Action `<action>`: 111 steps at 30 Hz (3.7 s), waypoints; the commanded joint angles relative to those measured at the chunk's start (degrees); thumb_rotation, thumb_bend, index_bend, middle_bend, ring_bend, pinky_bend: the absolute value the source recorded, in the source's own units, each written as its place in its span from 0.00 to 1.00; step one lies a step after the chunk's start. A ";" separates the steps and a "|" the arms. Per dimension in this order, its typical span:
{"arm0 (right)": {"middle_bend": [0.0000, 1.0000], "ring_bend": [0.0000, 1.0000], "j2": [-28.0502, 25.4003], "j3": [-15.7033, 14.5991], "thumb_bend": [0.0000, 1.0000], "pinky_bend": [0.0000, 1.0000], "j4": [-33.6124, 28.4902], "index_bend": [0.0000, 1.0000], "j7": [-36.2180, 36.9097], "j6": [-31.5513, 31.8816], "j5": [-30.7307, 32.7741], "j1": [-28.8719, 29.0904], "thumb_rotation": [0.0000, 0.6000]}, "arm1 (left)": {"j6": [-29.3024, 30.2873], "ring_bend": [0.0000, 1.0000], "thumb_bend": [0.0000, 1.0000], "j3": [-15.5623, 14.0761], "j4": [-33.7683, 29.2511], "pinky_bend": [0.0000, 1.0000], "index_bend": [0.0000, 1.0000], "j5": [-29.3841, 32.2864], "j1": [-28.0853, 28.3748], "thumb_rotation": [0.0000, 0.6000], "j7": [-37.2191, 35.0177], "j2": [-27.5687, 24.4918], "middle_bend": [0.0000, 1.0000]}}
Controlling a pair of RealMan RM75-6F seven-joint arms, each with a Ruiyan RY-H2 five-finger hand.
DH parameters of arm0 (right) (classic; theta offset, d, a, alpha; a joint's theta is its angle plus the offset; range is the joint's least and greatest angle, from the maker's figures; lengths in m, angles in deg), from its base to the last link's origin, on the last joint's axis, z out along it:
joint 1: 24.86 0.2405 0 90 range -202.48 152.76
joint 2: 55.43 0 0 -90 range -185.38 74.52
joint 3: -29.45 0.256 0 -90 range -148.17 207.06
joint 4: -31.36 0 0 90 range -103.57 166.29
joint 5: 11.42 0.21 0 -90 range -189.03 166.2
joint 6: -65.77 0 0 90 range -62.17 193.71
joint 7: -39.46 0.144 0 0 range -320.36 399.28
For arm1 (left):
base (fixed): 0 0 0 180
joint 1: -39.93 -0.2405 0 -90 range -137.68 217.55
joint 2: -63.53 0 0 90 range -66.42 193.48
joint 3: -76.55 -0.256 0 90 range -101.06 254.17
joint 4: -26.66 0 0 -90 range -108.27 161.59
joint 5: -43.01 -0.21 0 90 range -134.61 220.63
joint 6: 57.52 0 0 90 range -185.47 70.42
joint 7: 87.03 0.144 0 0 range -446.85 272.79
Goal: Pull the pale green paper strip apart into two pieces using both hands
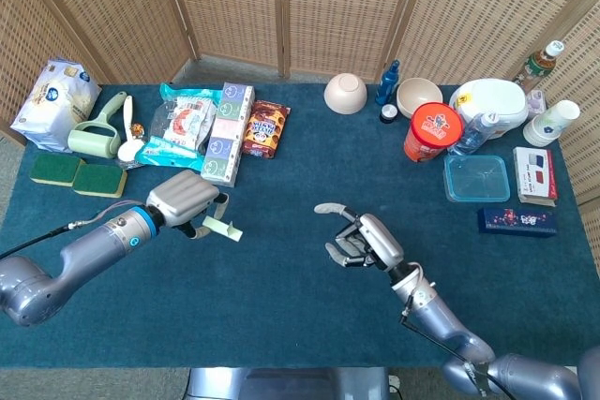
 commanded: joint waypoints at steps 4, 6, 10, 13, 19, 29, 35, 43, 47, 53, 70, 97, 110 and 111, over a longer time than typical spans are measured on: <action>1.00 1.00 0.35 -0.13 0.39 1.00 0.22 0.31 -0.05 1.49 -0.53 0.23 1.00 | -0.23 1.00 0.45 -0.52 0.40 1.00 0.70 0.69 0.62 1.00 0.31 0.69 1.00; 1.00 1.00 1.10 0.27 0.39 1.00 0.03 0.36 -1.46 2.29 -0.04 0.14 1.00 | -0.27 1.00 0.45 -0.74 0.72 1.00 0.70 1.02 0.97 1.00 0.42 1.24 1.00; 1.00 1.00 1.98 0.80 0.39 1.00 -0.45 0.43 -3.61 2.46 1.06 0.30 1.00 | -0.38 1.00 0.45 -1.02 1.04 1.00 0.70 1.40 1.58 1.00 0.63 1.83 1.00; 1.00 1.00 2.29 0.90 0.39 1.00 -0.98 0.43 -4.23 2.29 1.59 0.48 1.00 | -0.46 1.00 0.45 -1.20 1.46 1.00 0.70 1.55 2.07 1.00 0.79 2.42 1.00; 1.00 1.00 2.31 1.02 0.39 1.00 -2.07 0.36 -4.37 0.71 2.67 1.29 1.00 | -0.80 1.00 0.45 -1.56 2.09 1.00 0.70 1.89 3.34 1.00 1.57 3.68 1.00; 1.00 1.00 2.66 1.32 0.39 1.00 -3.52 0.34 -6.03 -1.69 3.07 3.31 1.00 | -1.25 1.00 0.45 -2.25 2.66 1.00 0.70 3.09 5.56 1.00 2.86 5.61 1.00; 1.00 1.00 3.35 2.04 0.40 1.00 -3.63 0.38 -8.00 -1.51 3.29 4.08 1.00 | -1.32 1.00 0.45 -2.61 2.99 1.00 0.70 3.85 6.62 1.00 3.08 6.77 1.00; 1.00 1.00 4.16 2.42 0.40 1.00 -3.47 0.38 -8.81 -2.84 4.16 5.28 1.00 | -1.25 1.00 0.45 -3.07 2.95 1.00 0.70 4.40 7.68 1.00 3.26 7.49 1.00; 1.00 1.00 4.55 2.46 0.40 1.00 -3.50 0.38 -9.31 -3.47 4.24 5.92 1.00 | -1.31 1.00 0.45 -3.15 2.91 1.00 0.70 4.77 8.20 1.00 3.18 7.83 1.00; 1.00 1.00 4.92 2.37 0.40 1.00 -3.52 0.38 -9.88 -3.71 4.14 6.50 1.00 | -1.72 1.00 0.45 -3.17 3.21 1.00 0.70 5.22 8.98 1.00 2.66 8.13 1.00; 1.00 1.00 5.35 2.18 0.40 1.00 -3.71 0.40 -11.38 -4.12 4.45 7.34 1.00 | -3.48 1.00 0.45 -3.27 4.02 1.00 0.70 4.82 10.19 1.00 0.38 8.85 1.00; 1.00 1.00 5.71 1.89 0.40 1.00 -4.08 0.40 -12.11 -4.56 4.76 8.05 1.00 | -4.21 1.00 0.45 -3.46 4.64 1.00 0.69 4.19 11.51 1.00 -1.22 9.71 1.00; 1.00 1.00 5.34 2.14 0.40 1.00 -4.50 0.38 -12.03 -4.75 4.94 8.40 1.00 | -4.06 1.00 0.45 -3.98 4.55 1.00 0.69 3.97 11.66 1.00 -1.48 9.47 1.00; 1.00 1.00 5.43 2.02 0.40 1.00 -4.52 0.38 -12.18 -5.03 4.90 8.56 1.00 | -4.11 1.00 0.45 -3.96 4.54 1.00 0.69 4.00 11.74 1.00 -1.53 9.52 1.00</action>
